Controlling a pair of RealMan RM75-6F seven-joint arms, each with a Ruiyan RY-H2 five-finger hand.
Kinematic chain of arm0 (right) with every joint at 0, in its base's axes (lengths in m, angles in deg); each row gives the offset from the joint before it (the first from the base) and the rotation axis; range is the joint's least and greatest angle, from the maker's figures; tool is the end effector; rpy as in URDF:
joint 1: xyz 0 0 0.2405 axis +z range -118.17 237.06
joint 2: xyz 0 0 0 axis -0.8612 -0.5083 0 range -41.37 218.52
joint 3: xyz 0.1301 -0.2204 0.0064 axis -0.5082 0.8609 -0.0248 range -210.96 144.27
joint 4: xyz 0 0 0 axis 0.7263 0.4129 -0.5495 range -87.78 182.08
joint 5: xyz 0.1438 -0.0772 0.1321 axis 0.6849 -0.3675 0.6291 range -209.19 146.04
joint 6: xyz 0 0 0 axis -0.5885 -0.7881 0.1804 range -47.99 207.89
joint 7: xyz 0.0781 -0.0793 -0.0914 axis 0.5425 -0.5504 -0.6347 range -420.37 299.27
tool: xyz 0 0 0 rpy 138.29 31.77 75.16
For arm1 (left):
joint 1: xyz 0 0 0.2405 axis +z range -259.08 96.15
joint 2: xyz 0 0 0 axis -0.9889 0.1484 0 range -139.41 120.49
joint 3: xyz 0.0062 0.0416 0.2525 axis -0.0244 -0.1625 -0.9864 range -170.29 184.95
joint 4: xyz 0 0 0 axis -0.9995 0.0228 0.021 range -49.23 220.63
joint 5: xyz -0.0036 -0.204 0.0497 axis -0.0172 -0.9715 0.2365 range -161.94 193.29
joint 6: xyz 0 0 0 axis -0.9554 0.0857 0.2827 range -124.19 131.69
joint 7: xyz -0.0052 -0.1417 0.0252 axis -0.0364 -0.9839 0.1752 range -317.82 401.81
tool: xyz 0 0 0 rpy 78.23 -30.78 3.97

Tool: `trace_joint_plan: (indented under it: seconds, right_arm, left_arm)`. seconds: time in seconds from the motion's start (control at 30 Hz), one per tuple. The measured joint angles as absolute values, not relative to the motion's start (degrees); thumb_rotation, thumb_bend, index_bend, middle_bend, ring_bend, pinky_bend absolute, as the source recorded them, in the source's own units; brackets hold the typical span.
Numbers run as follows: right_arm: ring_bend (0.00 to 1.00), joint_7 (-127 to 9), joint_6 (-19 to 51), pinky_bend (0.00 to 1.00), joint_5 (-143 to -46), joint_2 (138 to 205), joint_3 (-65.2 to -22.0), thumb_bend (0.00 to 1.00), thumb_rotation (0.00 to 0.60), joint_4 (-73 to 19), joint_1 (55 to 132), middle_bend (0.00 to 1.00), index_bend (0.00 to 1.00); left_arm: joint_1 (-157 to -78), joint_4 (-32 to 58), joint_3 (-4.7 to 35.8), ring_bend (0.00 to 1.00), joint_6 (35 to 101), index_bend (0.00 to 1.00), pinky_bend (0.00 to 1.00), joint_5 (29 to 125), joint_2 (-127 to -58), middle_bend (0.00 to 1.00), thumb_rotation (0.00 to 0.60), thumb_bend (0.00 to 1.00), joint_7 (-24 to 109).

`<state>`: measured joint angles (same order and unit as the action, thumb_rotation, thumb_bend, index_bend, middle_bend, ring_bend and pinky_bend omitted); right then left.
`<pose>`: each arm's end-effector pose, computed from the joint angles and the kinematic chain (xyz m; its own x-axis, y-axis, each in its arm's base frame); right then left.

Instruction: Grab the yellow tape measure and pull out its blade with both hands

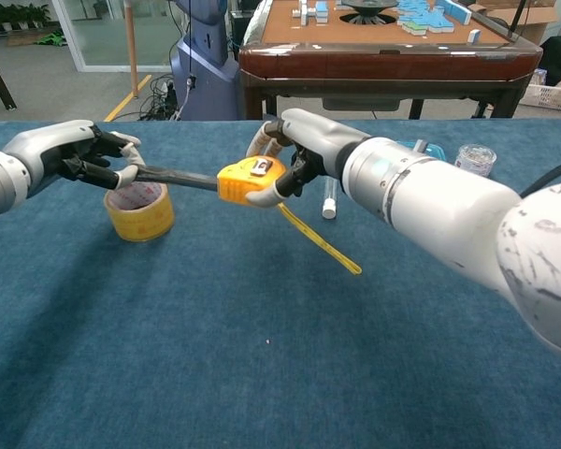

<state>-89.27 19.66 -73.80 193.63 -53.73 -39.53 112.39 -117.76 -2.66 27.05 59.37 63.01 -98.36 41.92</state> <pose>-0.0370 -0.3390 -0.0754 0.1528 -0.3661 0.9180 -0.9660 -0.2515 0.0605 -0.1753 0.3518 0.0047 -0.2118 0.2894 0.9335 0.9771 0.0830 0.1960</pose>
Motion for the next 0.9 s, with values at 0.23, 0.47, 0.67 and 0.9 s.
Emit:
trace_joint_plan:
  seconds: [0.23, 0.47, 0.67, 0.9]
  right_arm:
    - [0.61, -87.73, 20.68, 0.35, -74.35, 192.03, -53.19, 0.78, 0.6, -40.09, 111.74, 0.67, 0.64]
    - [0.61, -85.89, 21.77, 0.35, -75.32, 189.44, -51.94, 0.78, 0.6, -41.37, 110.4, 0.67, 0.64]
    - [0.61, -84.15, 22.23, 0.35, -77.17, 186.58, -49.96, 0.78, 0.6, -42.81, 108.55, 0.67, 0.64]
    - [0.61, -78.74, 22.72, 0.35, -81.72, 185.4, -47.67, 0.78, 0.6, -42.22, 105.95, 0.67, 0.64]
  left_arm:
    - [-117.21, -2.73, 27.02, 0.0, 59.67, 0.64, 0.0, 65.08, -98.11, 0.11, 0.6, 0.55, 39.6]
    - [-116.65, -2.77, 27.16, 0.0, 59.94, 0.64, 0.0, 65.76, -96.73, 0.11, 0.6, 0.55, 38.53]
    - [-115.61, -2.89, 27.18, 0.0, 61.08, 0.63, 0.0, 66.79, -95.73, 0.11, 0.6, 0.55, 37.2]
    - [-114.05, -2.53, 26.26, 0.0, 62.87, 0.53, 0.0, 71.63, -95.43, 0.11, 0.6, 0.54, 34.0]
